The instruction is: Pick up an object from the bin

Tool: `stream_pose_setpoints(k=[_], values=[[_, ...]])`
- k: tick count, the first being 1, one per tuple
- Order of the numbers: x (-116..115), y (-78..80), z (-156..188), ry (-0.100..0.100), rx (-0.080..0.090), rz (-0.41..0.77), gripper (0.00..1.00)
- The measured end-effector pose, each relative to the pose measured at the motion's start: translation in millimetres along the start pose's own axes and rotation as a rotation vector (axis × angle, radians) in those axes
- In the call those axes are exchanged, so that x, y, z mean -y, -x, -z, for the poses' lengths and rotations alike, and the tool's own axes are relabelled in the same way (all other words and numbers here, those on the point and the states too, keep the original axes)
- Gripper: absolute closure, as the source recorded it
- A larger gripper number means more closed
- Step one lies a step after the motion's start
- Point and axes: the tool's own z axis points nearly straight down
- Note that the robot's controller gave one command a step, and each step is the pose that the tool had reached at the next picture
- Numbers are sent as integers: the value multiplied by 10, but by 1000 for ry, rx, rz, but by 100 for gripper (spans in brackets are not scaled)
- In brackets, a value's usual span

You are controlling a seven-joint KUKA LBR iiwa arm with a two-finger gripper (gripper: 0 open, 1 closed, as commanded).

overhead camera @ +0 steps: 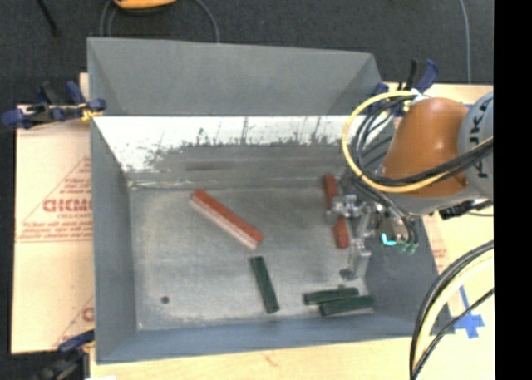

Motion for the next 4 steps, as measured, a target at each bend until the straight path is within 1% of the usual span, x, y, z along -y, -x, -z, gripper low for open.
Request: stream_pose_setpoints(k=[1,2,3,4], values=[[-1,20,37,-1,7,3,0],[31,-221,-77,-1,12,101,0],[173,-590,-361,0,2,197,0],[3,-531,-590,-6,6,331,100]])
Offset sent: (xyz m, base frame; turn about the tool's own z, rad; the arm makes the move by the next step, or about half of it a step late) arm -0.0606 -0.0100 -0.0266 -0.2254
